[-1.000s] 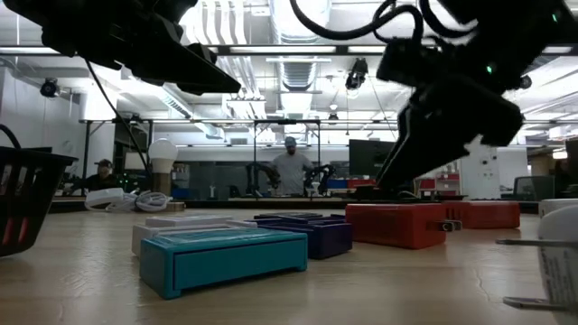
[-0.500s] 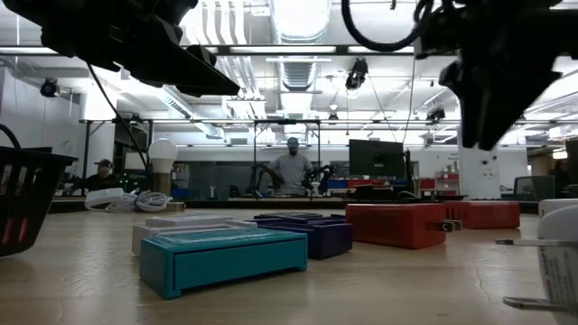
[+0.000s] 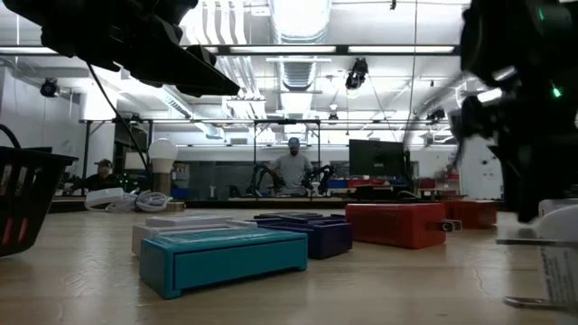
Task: Pick & Place Office items
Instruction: Put the top red charger adapter into the black basket
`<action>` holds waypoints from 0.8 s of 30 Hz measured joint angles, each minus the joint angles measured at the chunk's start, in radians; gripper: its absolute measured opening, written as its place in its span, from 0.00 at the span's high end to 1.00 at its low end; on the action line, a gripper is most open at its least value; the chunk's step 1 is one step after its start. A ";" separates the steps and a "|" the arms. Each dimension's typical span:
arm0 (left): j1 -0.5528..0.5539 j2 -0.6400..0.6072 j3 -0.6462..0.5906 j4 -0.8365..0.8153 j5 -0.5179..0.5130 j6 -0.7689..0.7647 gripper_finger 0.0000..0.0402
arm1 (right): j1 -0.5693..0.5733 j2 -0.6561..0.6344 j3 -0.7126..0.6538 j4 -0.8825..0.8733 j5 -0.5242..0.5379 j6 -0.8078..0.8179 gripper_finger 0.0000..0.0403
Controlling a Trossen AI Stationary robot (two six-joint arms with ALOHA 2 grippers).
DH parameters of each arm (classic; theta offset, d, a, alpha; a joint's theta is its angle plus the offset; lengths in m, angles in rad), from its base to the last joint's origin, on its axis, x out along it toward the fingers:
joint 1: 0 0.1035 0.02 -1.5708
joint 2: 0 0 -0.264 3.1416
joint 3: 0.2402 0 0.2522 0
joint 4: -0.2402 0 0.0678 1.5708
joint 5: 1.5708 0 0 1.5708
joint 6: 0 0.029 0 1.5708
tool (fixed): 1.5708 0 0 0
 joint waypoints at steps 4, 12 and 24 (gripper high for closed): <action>0.000 0.000 0.000 0.000 0.000 0.000 0.46 | 0.000 -0.007 -0.034 0.053 0.010 -0.003 0.50; 0.000 0.000 0.000 0.001 0.000 0.000 0.46 | 0.000 -0.011 -0.058 0.163 0.042 -0.060 0.50; 0.000 0.000 0.000 0.008 0.000 0.004 0.46 | -0.013 -0.005 -0.022 0.511 0.038 -0.245 0.50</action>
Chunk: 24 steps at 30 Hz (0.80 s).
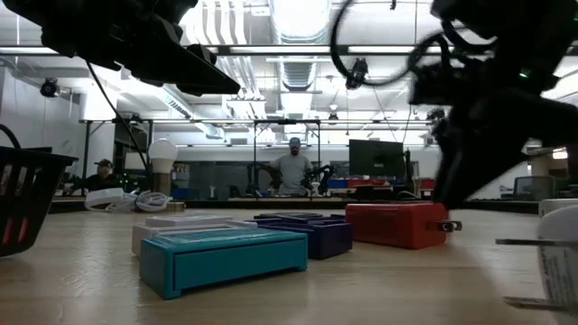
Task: Pick & Place Office items
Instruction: Put the top red charger adapter into the black basket
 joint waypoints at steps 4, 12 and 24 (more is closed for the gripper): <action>0.000 0.000 0.000 0.001 0.000 0.000 0.46 | -0.030 0.000 0.000 0.116 0.000 -0.059 0.50; 0.000 0.000 0.000 0.000 0.000 0.000 0.46 | -0.107 0.000 0.000 0.172 0.002 -0.086 0.50; 0.000 0.000 0.000 -0.002 0.000 0.000 0.46 | -0.103 -0.002 0.000 0.168 0.000 -0.138 0.50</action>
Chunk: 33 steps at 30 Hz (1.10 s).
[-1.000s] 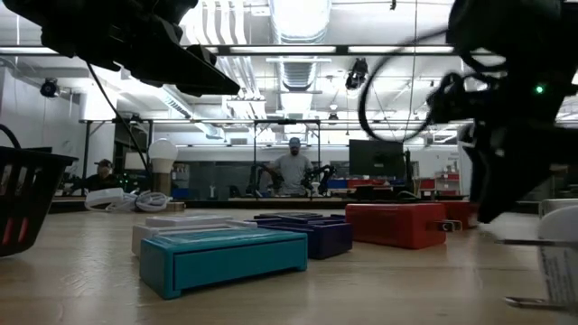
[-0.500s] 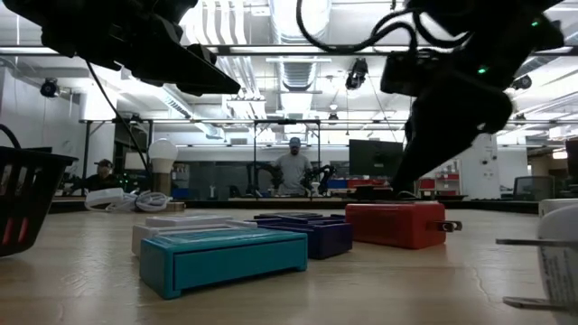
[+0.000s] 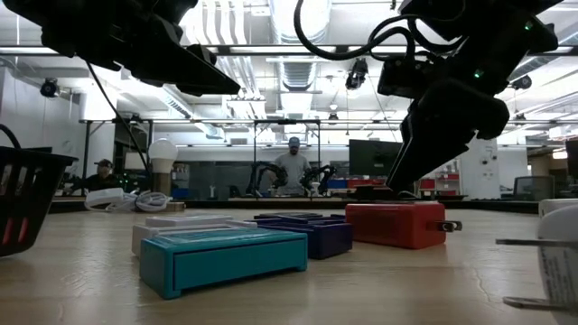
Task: Pick & Place Office items
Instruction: Put the top red charger adapter into the black basket
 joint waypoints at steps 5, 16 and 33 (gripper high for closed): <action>0.000 0.000 0.000 0.000 0.000 -0.001 0.46 | 0.000 0.020 0.000 -0.004 -0.001 0.001 0.50; 0.000 0.000 0.000 -0.003 0.000 -0.004 0.46 | -0.002 0.095 0.004 0.055 0.013 0.010 0.50; 0.000 0.000 0.000 -0.001 0.000 -0.004 0.46 | -0.079 0.235 0.005 0.363 0.107 -0.032 0.50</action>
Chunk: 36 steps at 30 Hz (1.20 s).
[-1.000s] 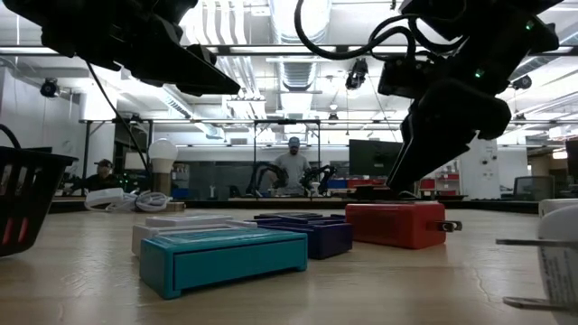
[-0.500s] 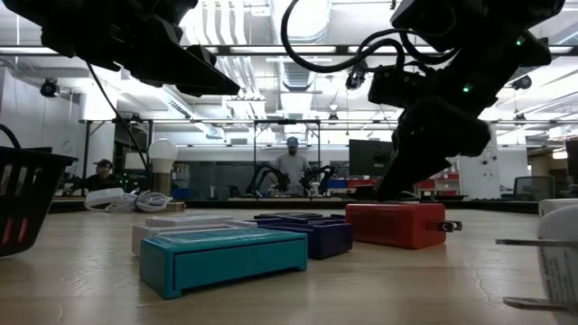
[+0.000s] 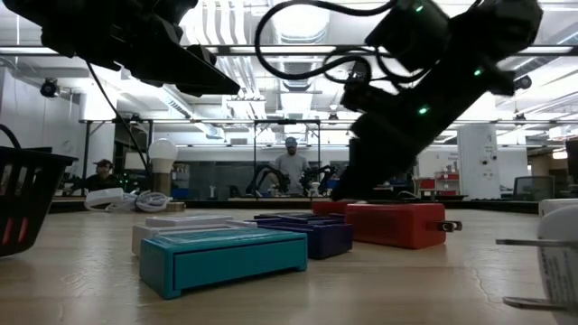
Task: Pick & Place Office items
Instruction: Put the top red charger adapter into the black basket
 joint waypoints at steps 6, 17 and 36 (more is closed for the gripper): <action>0.000 0.000 0.000 0.000 0.000 0.000 0.46 | -0.038 0.044 0.036 0.050 -0.011 -0.017 0.50; 0.000 0.000 0.000 -0.004 0.000 0.000 0.46 | -0.100 0.146 0.188 0.036 -0.067 -0.069 0.50; 0.000 0.000 0.000 -0.027 0.000 -0.038 0.46 | -0.098 0.221 0.410 -0.116 -0.147 -0.203 0.50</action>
